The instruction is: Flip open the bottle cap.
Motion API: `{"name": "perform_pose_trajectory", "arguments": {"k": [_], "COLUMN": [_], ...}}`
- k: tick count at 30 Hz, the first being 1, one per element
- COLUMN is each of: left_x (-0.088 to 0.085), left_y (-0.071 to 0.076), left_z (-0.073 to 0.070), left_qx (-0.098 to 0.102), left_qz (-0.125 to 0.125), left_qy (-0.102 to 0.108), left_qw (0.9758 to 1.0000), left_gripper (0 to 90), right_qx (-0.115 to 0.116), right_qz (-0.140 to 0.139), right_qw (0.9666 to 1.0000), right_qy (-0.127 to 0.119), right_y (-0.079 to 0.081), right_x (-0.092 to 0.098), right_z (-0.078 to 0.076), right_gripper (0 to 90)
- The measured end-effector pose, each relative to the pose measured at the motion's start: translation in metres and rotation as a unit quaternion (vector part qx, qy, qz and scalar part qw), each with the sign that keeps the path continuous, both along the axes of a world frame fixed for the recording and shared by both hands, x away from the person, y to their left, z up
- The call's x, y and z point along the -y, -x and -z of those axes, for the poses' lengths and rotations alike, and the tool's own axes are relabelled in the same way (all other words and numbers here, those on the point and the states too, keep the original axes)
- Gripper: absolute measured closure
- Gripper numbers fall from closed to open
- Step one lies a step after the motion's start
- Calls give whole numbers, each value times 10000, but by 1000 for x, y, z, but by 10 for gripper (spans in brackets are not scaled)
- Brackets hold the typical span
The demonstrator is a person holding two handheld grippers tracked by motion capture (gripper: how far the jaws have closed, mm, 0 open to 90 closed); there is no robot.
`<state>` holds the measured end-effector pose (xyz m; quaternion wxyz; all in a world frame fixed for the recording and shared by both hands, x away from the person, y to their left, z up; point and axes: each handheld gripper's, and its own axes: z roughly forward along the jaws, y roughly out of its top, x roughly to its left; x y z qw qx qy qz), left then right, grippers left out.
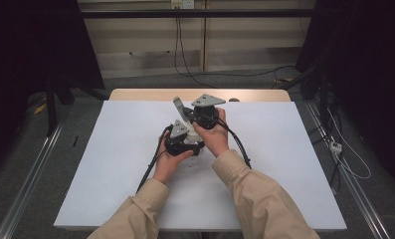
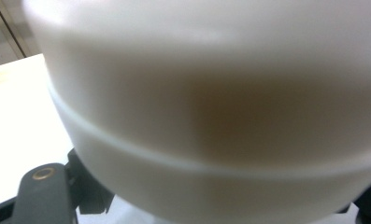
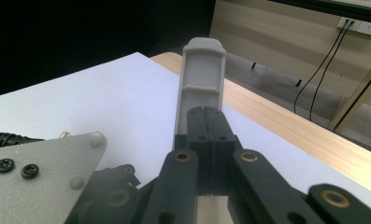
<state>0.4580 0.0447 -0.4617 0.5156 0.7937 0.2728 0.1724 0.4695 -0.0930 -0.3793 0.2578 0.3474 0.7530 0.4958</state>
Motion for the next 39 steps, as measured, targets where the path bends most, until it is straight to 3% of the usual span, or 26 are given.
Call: {"name": "perform_pose_trajectory", "arguments": {"k": [13, 23, 28, 31, 34, 39], "left_x": [1, 1, 1, -1, -3, -5], "left_y": [1, 0, 1, 1, 2, 3], "left_z": [1, 0, 0, 0, -1, -2], "left_qx": [-63, -97, -25, -139, -132, -489], "left_qz": [-4, -7, 13, 98, 152, 120], "left_qy": [62, 83, 12, 163, -24, -27], "left_qw": [10000, 9999, 10000, 9997, 9998, 9987], "left_gripper": [190, 188, 184, 165, 158, 91], "right_qx": [-168, -309, -342, -325, -229, -240], "right_qz": [-11, -34, -36, -103, -80, -73], "right_qw": [9998, 9993, 9992, 9993, 9997, 9997], "right_qy": [48, 221, -183, -182, -78, -5], "right_y": [-5, -5, -5, -4, -2, 0], "right_x": [-4, -5, 2, 3, 3, 7], "right_z": [4, 0, 4, 4, 1, 1], "right_gripper": [900, 900, 900, 862, 788, 738]}}
